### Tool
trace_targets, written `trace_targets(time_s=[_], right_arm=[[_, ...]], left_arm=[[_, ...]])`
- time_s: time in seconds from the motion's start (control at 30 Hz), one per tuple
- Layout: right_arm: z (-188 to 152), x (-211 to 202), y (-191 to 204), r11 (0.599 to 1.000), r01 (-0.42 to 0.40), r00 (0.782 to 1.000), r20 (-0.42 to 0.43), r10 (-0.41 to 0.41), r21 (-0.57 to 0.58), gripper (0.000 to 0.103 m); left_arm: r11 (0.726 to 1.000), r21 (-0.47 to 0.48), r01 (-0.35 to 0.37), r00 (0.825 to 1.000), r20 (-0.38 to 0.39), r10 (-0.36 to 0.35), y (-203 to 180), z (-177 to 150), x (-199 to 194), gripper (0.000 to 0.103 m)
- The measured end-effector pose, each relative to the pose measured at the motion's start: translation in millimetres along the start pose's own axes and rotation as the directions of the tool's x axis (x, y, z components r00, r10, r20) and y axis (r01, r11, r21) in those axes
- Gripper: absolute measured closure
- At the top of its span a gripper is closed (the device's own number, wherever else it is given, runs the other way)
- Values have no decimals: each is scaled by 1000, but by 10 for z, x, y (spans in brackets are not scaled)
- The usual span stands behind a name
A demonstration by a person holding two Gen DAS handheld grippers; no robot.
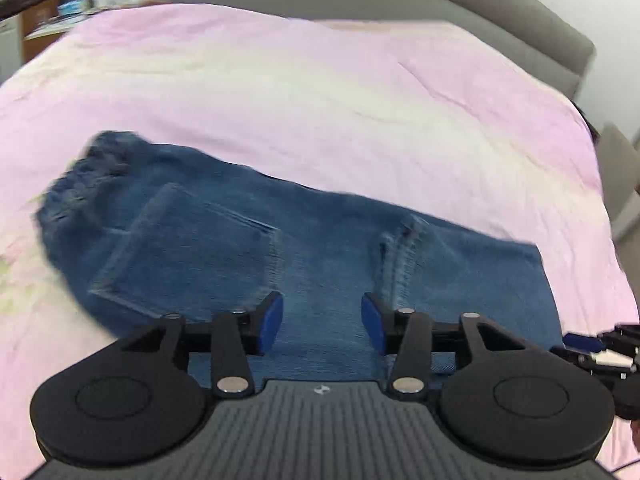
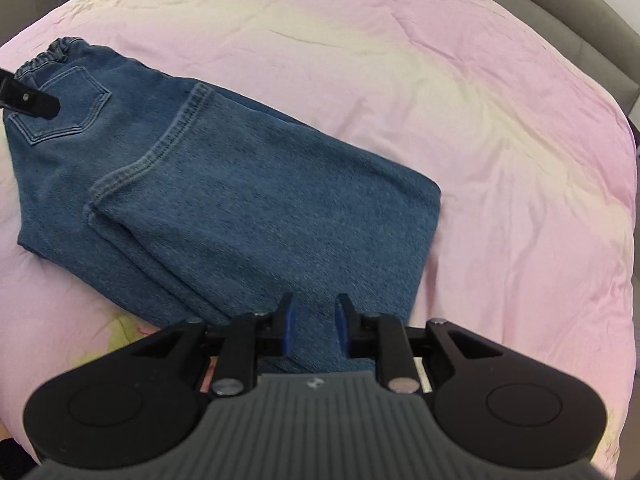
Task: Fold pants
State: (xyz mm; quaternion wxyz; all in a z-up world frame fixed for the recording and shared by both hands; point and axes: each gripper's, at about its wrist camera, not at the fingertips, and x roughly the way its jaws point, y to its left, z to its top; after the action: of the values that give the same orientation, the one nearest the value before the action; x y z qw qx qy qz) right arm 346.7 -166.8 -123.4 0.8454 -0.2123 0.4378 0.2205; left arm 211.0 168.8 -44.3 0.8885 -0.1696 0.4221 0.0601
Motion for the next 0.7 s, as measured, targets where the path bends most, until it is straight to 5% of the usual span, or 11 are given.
trace_targets(time_s=[0.07, 0.2, 0.33, 0.5, 0.7], right_arm=[[114, 4, 155, 999, -16, 1000, 23, 17, -34, 74], [345, 78, 466, 991, -37, 999, 22, 40, -127, 73], [510, 155, 706, 976, -53, 998, 32, 61, -212, 67], [796, 364, 941, 966, -67, 997, 24, 75, -248, 67], [1084, 702, 1102, 949, -88, 996, -30, 83, -301, 68]], left_arm=[[997, -66, -29, 999, 24, 31, 212, -7, -60, 43], [978, -194, -80, 996, 17, 85, 723, 74, -111, 41], [936, -343, -81, 995, 24, 95, 1164, 115, -180, 27], [880, -459, -123, 991, -15, 131, 1557, 96, -80, 24], [828, -550, -112, 994, -72, 87, 1874, -14, 161, 24]])
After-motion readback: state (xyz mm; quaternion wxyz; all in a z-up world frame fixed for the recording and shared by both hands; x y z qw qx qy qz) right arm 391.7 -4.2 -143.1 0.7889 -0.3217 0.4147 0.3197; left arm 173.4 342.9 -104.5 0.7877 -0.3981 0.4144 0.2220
